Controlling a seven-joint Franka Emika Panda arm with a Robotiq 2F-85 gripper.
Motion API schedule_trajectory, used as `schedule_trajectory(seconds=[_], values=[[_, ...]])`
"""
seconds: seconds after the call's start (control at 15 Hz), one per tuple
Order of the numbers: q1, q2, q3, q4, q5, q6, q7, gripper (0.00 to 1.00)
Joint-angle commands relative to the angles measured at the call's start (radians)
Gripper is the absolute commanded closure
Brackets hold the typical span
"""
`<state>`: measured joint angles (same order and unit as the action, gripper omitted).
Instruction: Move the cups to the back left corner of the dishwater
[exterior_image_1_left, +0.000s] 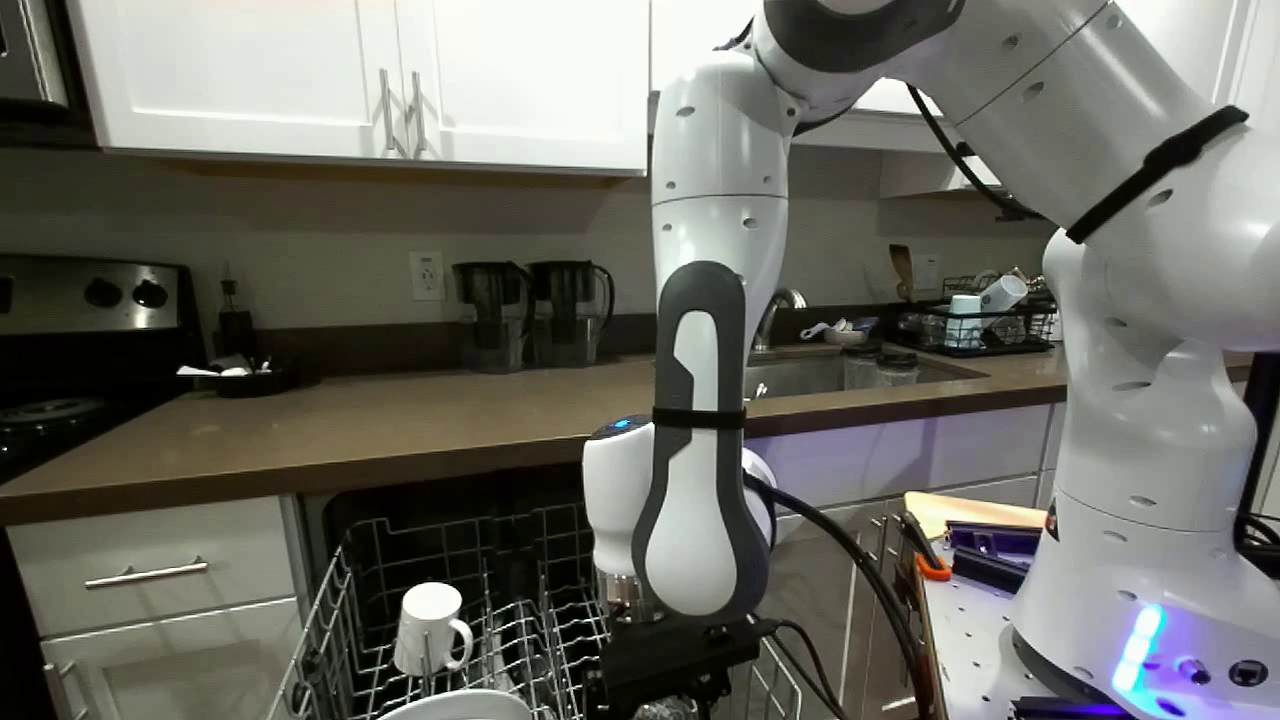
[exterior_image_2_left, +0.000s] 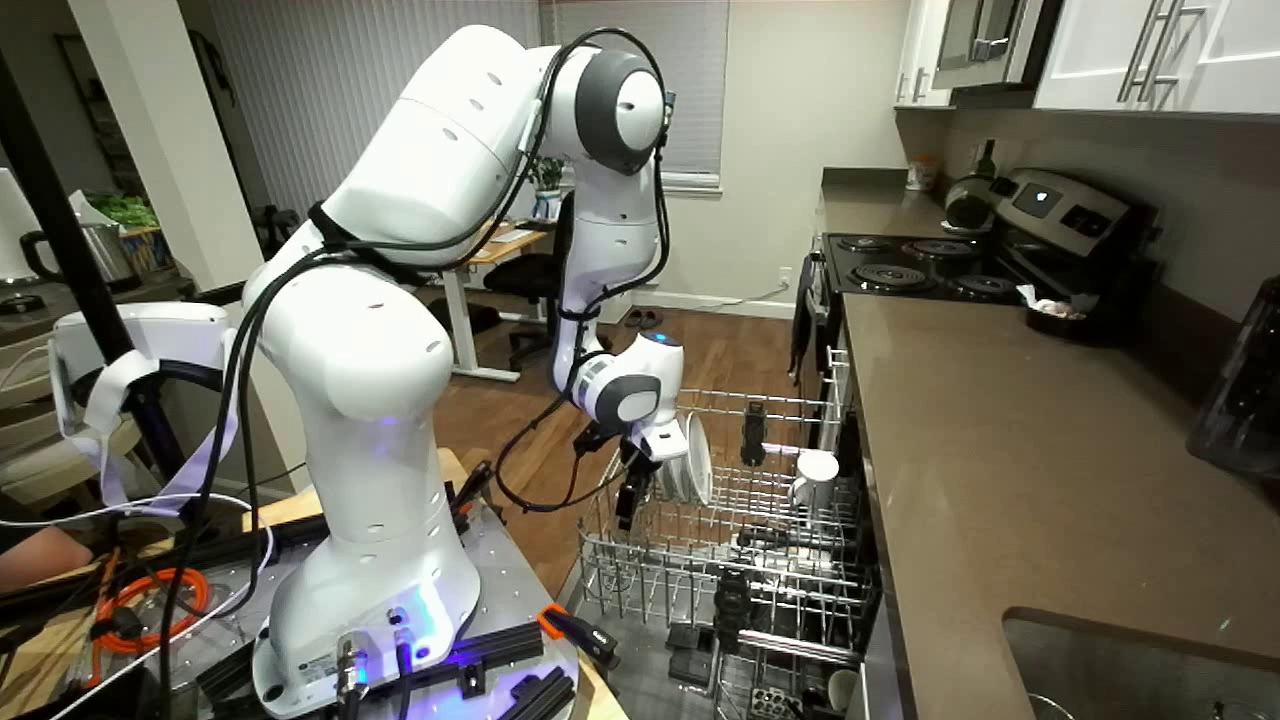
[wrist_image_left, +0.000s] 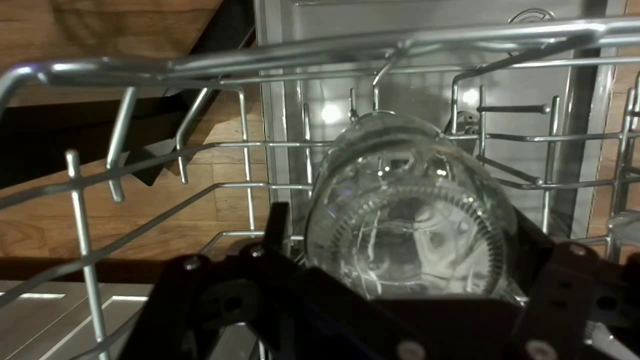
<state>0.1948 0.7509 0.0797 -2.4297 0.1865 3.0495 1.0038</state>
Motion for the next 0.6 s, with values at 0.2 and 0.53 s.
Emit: schedule_trajectory(seconds=[0.2,0.53], values=[[-0.026,0.063,0.017,0.041,0.047,0.038,-0.070,0.00],[-0.031,0.078,0.021,0.055,0.048,0.045,-0.083,0.36]])
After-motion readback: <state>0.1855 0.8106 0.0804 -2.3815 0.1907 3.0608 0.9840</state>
